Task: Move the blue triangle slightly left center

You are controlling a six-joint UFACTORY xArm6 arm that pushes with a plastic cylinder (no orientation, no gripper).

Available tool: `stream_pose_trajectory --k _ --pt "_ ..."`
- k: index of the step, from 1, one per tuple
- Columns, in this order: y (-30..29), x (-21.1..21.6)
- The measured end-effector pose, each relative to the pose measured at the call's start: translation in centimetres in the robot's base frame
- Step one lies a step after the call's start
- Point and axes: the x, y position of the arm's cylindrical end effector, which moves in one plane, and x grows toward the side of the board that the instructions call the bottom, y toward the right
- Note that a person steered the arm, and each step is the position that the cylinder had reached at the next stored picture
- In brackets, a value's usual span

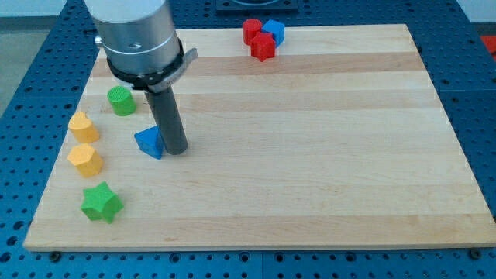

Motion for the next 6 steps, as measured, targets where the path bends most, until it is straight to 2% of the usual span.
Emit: stream_pose_trajectory --k 1,2,4,6 --pt "-0.2 1.7" --pt "-2.6 0.9" --pt "-4.8 -5.7" --pt "-5.9 -8.1"
